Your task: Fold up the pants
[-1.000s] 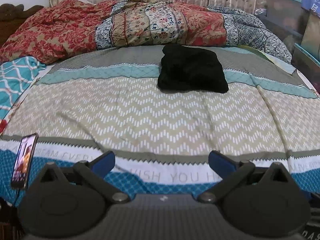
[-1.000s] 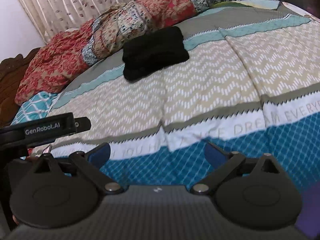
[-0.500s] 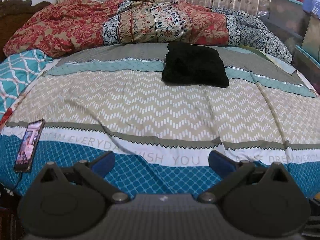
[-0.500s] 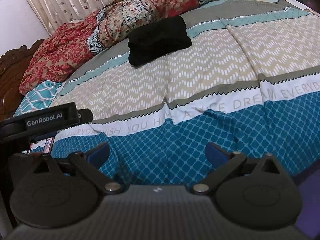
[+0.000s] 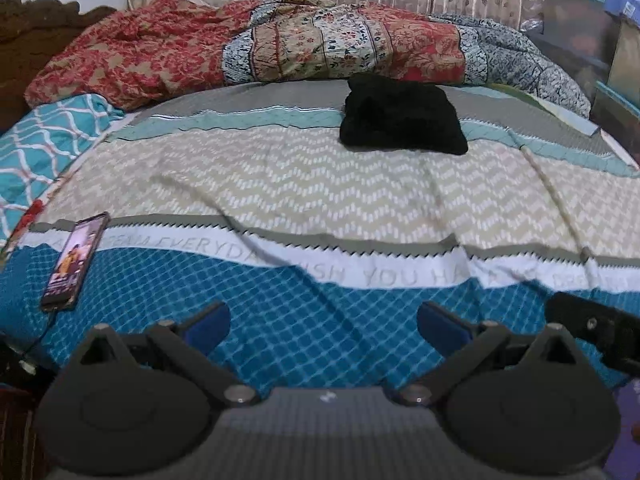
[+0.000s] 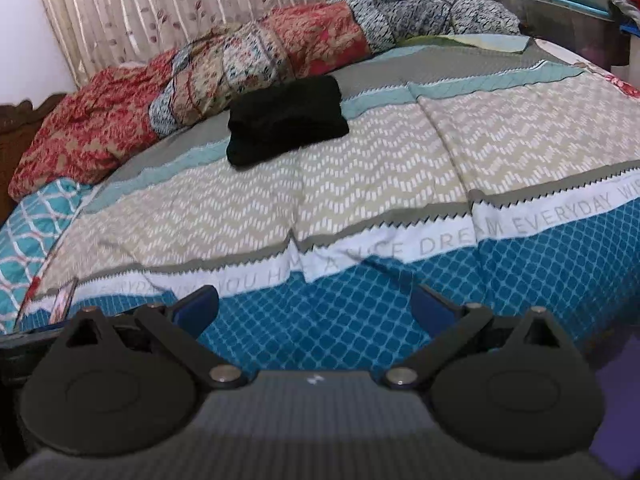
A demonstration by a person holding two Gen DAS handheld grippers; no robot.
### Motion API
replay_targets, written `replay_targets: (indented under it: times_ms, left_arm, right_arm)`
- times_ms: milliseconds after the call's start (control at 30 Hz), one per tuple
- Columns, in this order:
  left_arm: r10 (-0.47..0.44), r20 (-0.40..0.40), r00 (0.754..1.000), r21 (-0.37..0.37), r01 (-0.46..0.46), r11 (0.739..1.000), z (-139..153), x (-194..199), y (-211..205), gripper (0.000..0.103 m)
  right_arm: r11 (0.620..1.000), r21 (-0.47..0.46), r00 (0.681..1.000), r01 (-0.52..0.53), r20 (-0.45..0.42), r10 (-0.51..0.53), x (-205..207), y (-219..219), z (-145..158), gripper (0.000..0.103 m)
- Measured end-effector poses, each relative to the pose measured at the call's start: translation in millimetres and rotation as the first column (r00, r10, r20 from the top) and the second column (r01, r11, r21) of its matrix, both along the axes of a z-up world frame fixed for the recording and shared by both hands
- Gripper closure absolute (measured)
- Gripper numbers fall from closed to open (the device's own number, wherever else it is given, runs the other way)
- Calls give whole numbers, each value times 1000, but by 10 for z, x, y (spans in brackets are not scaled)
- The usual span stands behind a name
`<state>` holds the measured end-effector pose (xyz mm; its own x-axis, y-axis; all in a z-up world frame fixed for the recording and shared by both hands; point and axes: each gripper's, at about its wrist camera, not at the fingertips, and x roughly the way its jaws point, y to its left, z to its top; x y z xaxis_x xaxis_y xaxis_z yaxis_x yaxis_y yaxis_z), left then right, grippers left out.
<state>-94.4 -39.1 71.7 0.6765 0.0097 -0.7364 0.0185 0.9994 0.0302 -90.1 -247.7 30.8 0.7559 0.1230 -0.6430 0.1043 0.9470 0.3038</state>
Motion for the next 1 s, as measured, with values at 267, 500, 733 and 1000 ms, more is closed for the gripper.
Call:
replay_targets:
  times_ms: [267,500,733,1000]
  left_arm:
    - [16,-32,999,8,-16,1000,-53,-17,94,0]
    - [94,-1,996,-7,-94,996,-16,-43,251,0]
    - [135,-7,991,35,-135,990,-21,-69,283,0]
    - [117,-42,992,47,-115,992,-66,-52,269,0]
  right_arm:
    - [999,-15,998,-29,-53,28,72,193,-97,0]
    - [999,-27,998,-27,-62,25,90,259,-100,0]
    - [998,-11,997,-62,-43,62,70,284,-70,0]
    - [998,-46,999,-43,-16,42,-22,347,-57,0]
